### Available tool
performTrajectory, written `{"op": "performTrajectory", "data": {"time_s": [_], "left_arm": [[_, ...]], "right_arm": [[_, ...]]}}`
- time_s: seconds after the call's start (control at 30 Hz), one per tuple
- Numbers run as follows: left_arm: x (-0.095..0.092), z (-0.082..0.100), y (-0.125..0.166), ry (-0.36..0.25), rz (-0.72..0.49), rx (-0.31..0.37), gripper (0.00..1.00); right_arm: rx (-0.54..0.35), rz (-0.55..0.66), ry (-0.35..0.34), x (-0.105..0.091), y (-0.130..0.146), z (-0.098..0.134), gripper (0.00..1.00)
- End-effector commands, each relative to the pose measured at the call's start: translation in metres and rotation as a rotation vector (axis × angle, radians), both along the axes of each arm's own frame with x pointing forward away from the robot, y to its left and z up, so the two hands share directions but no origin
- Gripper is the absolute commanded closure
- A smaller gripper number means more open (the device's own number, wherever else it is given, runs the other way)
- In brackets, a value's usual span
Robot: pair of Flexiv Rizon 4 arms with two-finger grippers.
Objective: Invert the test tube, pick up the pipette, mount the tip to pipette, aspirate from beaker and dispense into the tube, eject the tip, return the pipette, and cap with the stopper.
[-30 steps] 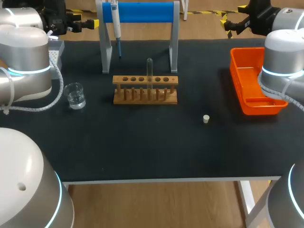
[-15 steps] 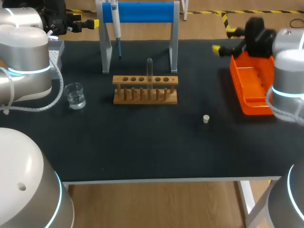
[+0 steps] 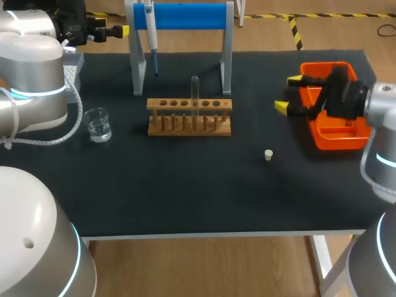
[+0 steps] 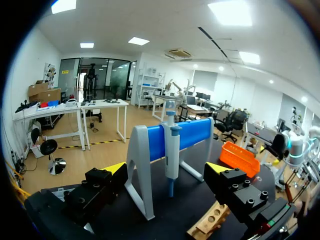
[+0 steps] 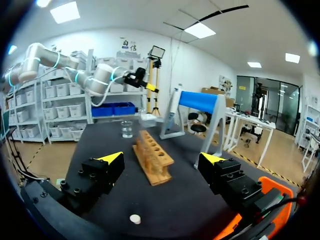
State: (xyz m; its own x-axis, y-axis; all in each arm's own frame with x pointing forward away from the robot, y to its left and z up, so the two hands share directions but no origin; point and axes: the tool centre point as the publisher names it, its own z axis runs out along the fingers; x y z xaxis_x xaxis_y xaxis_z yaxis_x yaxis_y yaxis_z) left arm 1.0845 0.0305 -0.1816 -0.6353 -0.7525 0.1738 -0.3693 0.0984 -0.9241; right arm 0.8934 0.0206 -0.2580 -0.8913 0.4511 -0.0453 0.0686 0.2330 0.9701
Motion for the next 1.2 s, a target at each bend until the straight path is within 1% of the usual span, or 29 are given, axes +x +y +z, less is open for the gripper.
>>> {"op": "performTrajectory", "data": {"time_s": [0.03, 0.2, 0.27, 0.33, 0.4, 0.57, 1.2], "left_arm": [[0.000, 0.000, 0.000, -0.001, 0.001, -0.001, 0.00], [0.000, 0.000, 0.000, -0.001, 0.001, -0.001, 0.00], [0.000, 0.000, 0.000, -0.001, 0.001, -0.001, 0.00], [0.000, 0.000, 0.000, -0.001, 0.001, -0.001, 0.00], [0.000, 0.000, 0.000, -0.001, 0.001, -0.001, 0.00], [0.000, 0.000, 0.000, -0.001, 0.001, -0.001, 0.00], [0.000, 0.000, 0.000, -0.001, 0.001, -0.001, 0.00]], "right_arm": [[0.027, 0.019, -0.030, -0.022, 0.013, -0.012, 0.00], [-0.008, 0.059, -0.062, -0.033, 0.038, -0.027, 0.00], [-0.018, 0.075, -0.080, -0.036, 0.048, -0.032, 0.00], [-0.023, 0.083, -0.082, -0.038, 0.056, -0.037, 0.00], [-0.040, 0.088, -0.108, -0.039, 0.064, -0.041, 0.00], [-0.046, 0.087, -0.103, -0.038, 0.078, -0.048, 0.00], [-0.049, 0.088, -0.098, -0.038, 0.079, -0.048, 0.00]]}}
